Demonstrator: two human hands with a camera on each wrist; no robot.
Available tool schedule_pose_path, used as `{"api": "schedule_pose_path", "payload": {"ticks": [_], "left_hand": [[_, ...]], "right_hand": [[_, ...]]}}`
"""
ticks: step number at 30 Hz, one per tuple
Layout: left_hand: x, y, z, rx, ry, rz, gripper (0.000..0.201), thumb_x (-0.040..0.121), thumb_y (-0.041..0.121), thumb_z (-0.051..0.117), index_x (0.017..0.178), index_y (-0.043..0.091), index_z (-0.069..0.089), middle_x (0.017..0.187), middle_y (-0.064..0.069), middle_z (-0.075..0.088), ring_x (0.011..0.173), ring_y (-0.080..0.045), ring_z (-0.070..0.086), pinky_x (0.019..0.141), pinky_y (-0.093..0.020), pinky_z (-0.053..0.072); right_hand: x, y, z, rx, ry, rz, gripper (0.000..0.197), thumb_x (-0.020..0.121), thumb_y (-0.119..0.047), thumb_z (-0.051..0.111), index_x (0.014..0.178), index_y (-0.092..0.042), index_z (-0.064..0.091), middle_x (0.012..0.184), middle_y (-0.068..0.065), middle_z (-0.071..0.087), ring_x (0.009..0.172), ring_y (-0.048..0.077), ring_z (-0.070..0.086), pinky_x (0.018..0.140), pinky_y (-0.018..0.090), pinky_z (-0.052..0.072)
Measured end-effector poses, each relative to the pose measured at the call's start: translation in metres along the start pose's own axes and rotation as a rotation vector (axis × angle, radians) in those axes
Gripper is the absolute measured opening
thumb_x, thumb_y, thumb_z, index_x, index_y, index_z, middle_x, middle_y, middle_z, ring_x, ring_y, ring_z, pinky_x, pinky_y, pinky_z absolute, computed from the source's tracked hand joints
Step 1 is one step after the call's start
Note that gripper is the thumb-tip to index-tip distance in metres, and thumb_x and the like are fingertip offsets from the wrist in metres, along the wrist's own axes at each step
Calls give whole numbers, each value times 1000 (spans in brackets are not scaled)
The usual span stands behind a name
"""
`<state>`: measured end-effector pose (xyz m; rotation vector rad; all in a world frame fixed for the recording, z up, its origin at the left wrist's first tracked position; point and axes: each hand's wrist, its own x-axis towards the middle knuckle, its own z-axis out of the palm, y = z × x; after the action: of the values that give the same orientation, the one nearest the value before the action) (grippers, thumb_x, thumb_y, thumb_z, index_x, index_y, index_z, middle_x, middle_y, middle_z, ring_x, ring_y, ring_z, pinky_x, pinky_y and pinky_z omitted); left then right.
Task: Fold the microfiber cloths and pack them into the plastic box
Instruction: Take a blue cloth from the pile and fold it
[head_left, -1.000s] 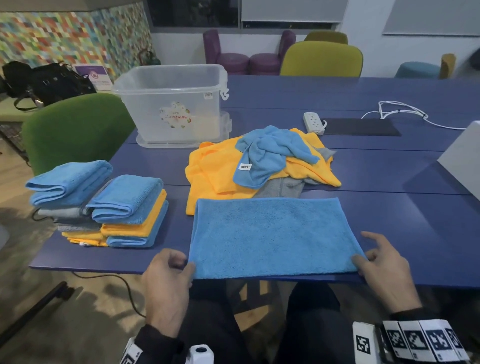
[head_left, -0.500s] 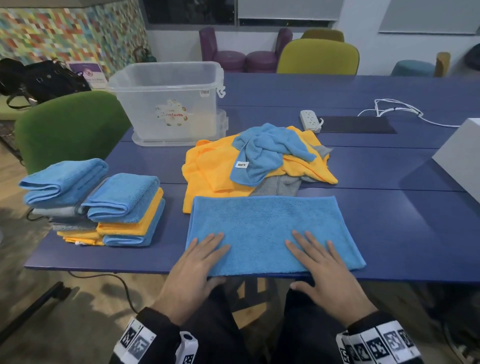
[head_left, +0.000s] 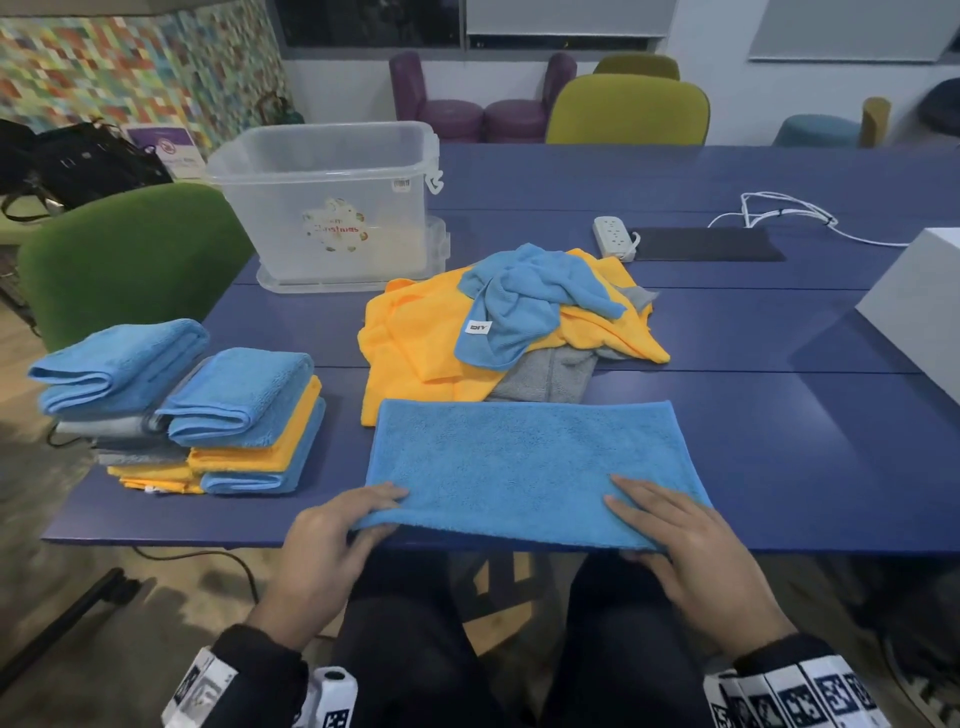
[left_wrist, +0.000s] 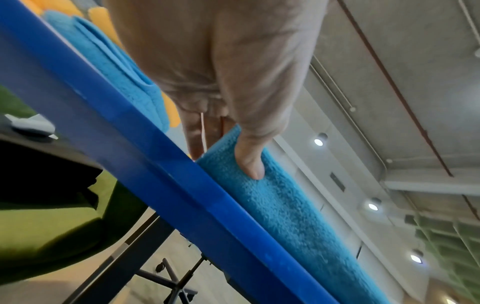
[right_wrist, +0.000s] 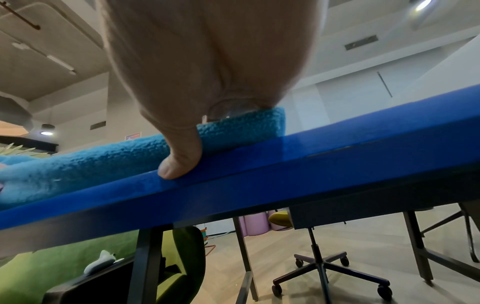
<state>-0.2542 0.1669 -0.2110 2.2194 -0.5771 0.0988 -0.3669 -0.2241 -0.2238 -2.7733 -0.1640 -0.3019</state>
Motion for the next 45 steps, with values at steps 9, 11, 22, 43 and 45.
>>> {"api": "schedule_pose_path", "payload": {"ticks": [9, 11, 22, 43, 45], "left_hand": [[-4, 2, -11, -197, 73, -130, 23, 92, 47, 67, 96, 24, 70, 89, 5, 74, 88, -15, 69, 82, -48, 55], [-4, 6, -8, -244, 109, -126, 17, 97, 40, 68, 95, 23, 68, 84, 2, 70, 84, -17, 67, 77, -44, 54], [1, 7, 2, -309, 200, -108, 9, 99, 19, 62, 96, 11, 63, 84, 1, 64, 80, -12, 62, 71, -34, 48], [66, 19, 22, 411, 195, -374, 25, 105, 44, 47, 105, 19, 49, 71, -14, 58, 73, -41, 58, 66, -50, 51], [70, 21, 21, 427, 183, -396, 26, 105, 45, 48, 105, 19, 49, 72, -14, 59, 74, -41, 59, 66, -48, 51]], "right_hand": [[-3, 3, -28, 114, 175, 143, 11, 94, -27, 65, 101, -32, 72, 109, -27, 70, 98, 10, 67, 90, 23, 48], [-1, 5, -39, 144, 188, 259, 16, 94, -47, 65, 86, -33, 66, 79, -18, 69, 74, 9, 65, 70, 34, 53], [-1, 28, -60, 400, 5, 235, 23, 81, 0, 79, 89, -21, 73, 102, -11, 71, 99, 4, 67, 89, 11, 43], [56, 19, -37, 57, 105, 587, 25, 103, -43, 44, 87, -24, 37, 69, 6, 55, 68, 35, 52, 60, 41, 39], [55, 17, -35, 60, 107, 598, 26, 104, -39, 42, 85, -22, 37, 67, 7, 54, 65, 34, 52, 58, 41, 38]]}}
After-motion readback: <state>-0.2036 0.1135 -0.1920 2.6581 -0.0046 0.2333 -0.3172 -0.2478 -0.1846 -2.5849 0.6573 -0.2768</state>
